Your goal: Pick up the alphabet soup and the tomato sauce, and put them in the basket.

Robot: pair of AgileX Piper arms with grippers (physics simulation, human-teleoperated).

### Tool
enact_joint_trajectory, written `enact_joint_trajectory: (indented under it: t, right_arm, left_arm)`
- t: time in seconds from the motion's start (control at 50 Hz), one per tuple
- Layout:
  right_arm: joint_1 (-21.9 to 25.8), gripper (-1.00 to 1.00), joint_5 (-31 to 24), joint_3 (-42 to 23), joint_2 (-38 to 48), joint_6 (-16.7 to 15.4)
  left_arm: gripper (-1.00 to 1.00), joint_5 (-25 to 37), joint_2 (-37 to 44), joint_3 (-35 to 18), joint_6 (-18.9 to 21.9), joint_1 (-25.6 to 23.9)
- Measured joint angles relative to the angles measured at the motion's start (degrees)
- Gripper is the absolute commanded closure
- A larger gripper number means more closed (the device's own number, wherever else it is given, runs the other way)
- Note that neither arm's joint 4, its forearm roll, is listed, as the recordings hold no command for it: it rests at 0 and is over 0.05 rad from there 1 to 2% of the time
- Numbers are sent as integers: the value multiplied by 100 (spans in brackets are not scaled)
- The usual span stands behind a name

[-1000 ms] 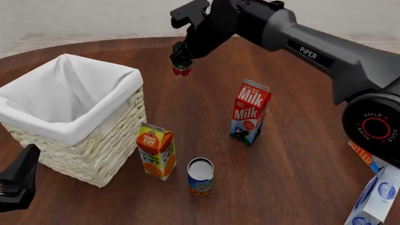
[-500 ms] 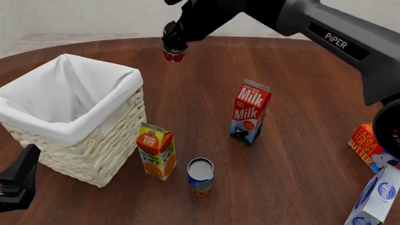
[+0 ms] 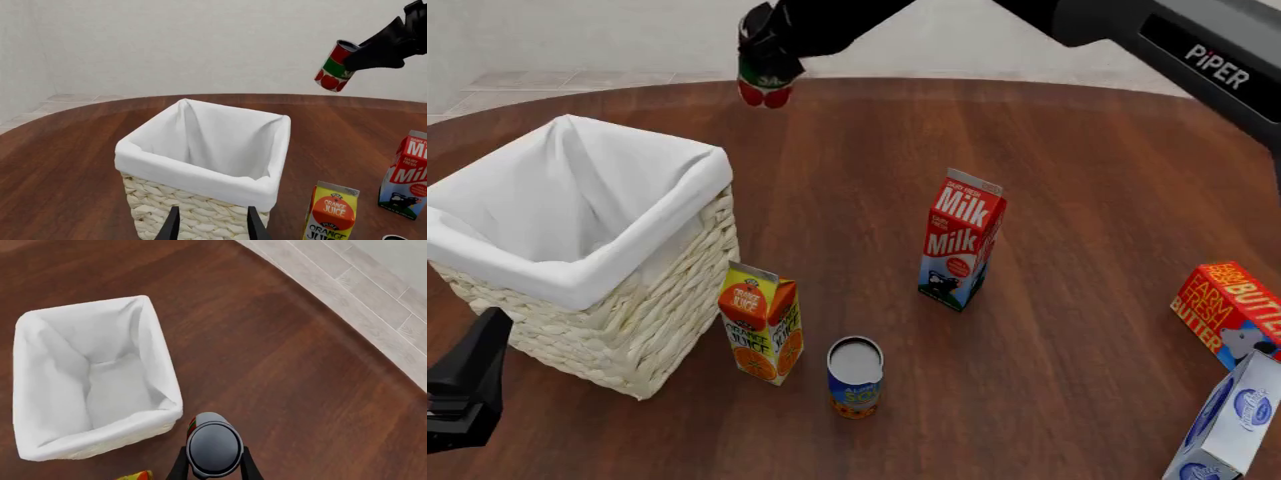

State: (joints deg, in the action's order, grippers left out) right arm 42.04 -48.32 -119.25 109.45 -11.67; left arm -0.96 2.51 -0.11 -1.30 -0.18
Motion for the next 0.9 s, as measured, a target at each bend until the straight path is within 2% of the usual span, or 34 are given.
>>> enact_joint_trajectory:
  t: [0.3,0.9]
  right_arm:
    - [302,100,-74,-6,-227,3]
    - [876,100,116,284,-370,108]
  left_arm:
    - [-100,11,-18,-3,-4,0]
    - [-100,21,-34,-6,-7,0]
